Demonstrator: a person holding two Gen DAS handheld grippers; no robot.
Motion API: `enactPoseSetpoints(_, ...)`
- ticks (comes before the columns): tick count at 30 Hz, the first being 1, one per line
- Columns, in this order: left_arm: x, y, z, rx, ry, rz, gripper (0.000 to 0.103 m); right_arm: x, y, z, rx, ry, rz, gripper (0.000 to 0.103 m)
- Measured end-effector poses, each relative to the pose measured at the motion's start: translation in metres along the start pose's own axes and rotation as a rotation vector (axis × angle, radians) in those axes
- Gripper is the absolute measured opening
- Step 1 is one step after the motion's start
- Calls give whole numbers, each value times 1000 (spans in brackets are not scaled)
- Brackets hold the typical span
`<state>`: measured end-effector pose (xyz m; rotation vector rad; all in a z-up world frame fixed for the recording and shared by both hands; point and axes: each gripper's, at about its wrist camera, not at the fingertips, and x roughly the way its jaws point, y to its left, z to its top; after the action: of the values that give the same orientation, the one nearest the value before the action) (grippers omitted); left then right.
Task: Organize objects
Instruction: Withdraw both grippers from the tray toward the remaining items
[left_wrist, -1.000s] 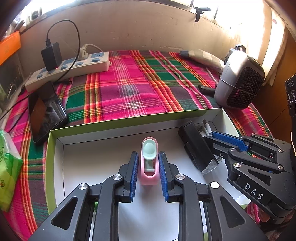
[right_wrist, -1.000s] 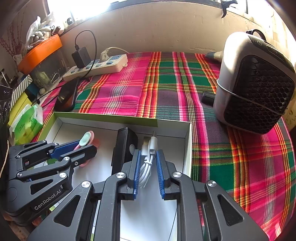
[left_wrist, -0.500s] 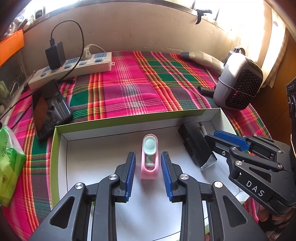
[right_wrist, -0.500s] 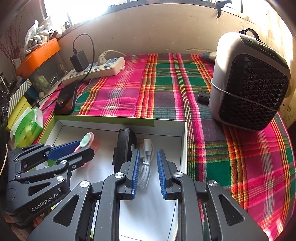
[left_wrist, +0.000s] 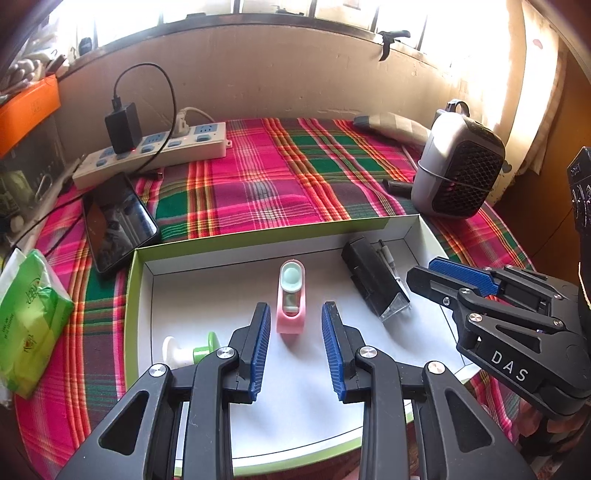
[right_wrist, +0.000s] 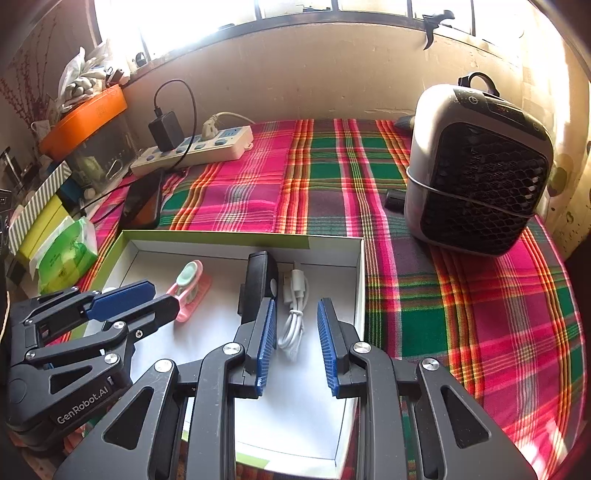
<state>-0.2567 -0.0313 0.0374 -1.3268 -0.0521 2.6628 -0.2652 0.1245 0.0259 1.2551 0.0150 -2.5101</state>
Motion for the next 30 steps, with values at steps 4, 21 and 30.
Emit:
enactPoseSetpoints(4, -7, 0, -5, -4, -5, 7, 27, -7, 3, -4, -2, -9, -2, 25)
enactPoseSetpoints(21, -42, -2, -35, -14, -47, 24, 27, -41, 11, -28, 11, -63, 7, 25)
enactPoseSetpoints(30, -61, -1, -55, -24, -83, 35, 27, -59, 17, -50, 10, -98, 8, 25)
